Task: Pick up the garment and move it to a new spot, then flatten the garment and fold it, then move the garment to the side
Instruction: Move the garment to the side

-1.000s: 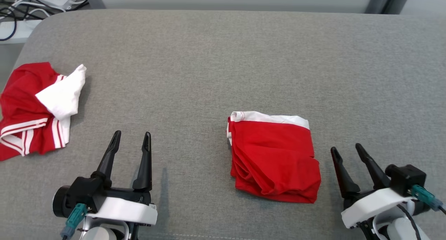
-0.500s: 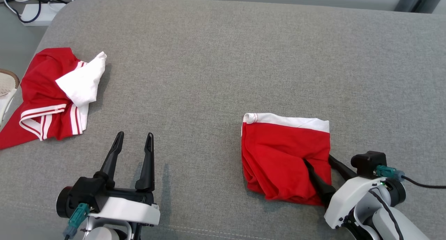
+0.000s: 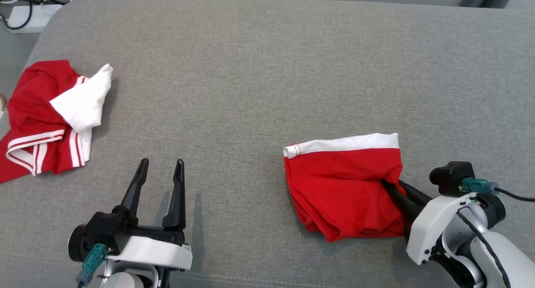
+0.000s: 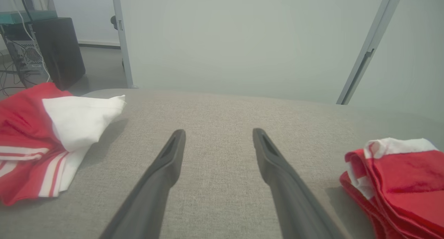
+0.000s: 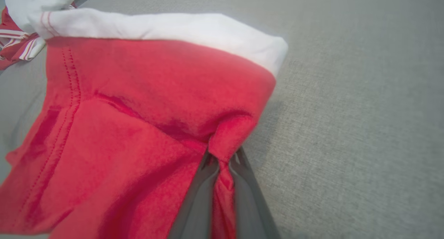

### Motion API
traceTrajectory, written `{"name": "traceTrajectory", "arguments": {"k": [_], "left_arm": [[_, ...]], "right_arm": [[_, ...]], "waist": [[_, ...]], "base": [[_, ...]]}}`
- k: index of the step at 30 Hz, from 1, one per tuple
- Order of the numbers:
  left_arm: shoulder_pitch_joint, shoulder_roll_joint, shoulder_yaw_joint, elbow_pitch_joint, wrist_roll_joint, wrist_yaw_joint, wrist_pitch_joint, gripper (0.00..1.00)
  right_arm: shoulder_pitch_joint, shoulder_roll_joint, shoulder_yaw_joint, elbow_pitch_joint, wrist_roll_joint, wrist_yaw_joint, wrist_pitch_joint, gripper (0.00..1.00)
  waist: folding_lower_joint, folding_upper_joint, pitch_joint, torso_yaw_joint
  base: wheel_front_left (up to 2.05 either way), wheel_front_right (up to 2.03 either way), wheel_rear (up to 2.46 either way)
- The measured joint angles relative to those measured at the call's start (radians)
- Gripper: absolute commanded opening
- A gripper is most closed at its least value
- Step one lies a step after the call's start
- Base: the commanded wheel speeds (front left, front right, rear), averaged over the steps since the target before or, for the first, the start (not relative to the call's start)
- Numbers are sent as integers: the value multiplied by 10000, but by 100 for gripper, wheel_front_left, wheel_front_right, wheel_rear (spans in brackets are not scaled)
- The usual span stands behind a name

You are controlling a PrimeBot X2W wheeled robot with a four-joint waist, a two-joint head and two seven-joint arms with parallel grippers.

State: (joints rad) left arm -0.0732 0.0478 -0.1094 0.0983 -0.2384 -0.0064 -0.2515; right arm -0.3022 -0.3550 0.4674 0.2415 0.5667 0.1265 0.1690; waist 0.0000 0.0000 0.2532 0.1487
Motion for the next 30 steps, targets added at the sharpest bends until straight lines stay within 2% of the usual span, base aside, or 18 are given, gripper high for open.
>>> {"name": "traceTrajectory", "arguments": {"k": [9,22,28,30], "left_arm": [[-149,134,-73,105,-2,-50,50,100],[-624,729,-207,-75,96,-146,594,100],[-805,957,-349,-403,201,-146,855,100],[-1023,951,-543,-516,284,-148,943,100]], "right_arm": [[8,-157,-393,-339,-232,0,58,0],[44,182,-623,-8,-236,0,-790,0],[-76,157,-683,418,-217,0,-1221,0],[-446,-38,-740,692,-198,0,-1480,0]], "waist": [[0,0,131,-863],[0,0,375,-3294],[0,0,508,-4286],[0,0,697,-4467]], "base": [[0,0,0],[0,0,0],[0,0,0],[0,0,0]]}}
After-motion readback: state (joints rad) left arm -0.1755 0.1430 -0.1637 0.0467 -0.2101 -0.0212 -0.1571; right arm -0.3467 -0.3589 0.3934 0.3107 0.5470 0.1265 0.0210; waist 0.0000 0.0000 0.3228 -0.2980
